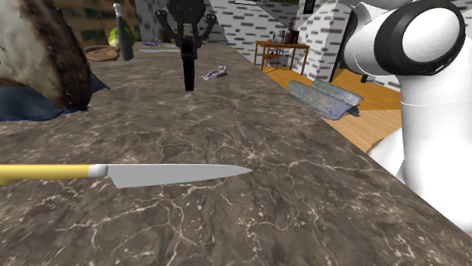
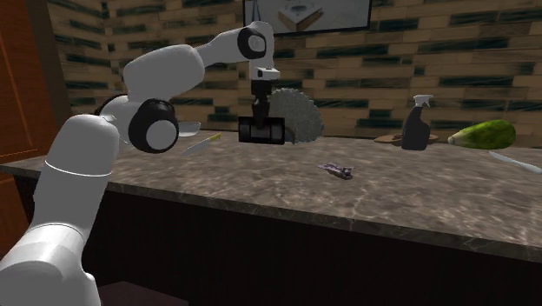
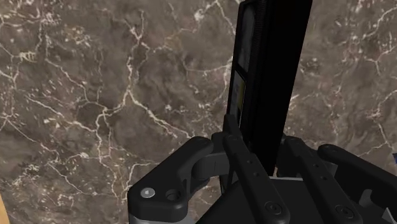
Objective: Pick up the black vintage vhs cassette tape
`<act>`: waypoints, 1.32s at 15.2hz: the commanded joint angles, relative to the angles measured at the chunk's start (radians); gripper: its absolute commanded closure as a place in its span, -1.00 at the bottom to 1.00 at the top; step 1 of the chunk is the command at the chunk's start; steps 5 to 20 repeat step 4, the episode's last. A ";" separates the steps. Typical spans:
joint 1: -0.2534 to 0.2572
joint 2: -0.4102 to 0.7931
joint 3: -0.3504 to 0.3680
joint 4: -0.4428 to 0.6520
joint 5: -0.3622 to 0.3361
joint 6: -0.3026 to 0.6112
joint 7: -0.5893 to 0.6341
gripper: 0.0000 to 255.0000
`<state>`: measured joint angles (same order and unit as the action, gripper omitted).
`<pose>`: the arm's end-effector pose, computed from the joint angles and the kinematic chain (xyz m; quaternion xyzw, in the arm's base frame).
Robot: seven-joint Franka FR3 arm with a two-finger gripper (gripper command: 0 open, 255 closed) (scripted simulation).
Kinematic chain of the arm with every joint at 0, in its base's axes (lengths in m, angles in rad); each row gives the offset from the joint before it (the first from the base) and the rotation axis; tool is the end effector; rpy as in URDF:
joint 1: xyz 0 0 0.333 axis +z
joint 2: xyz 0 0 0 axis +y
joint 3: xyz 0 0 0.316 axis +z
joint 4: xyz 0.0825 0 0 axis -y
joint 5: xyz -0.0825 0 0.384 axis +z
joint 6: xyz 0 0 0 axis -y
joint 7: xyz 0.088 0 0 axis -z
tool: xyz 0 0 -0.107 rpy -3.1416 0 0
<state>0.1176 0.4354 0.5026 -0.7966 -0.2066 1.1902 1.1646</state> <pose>0.5651 0.2465 0.6986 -0.9457 0.3251 0.0054 0.0036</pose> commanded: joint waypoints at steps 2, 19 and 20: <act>0.091 0.116 -0.018 0.254 -0.062 -0.135 -0.007 1.00; 0.116 0.144 -0.033 0.312 -0.071 -0.161 -0.013 1.00; 0.116 0.144 -0.033 0.312 -0.071 -0.161 -0.013 1.00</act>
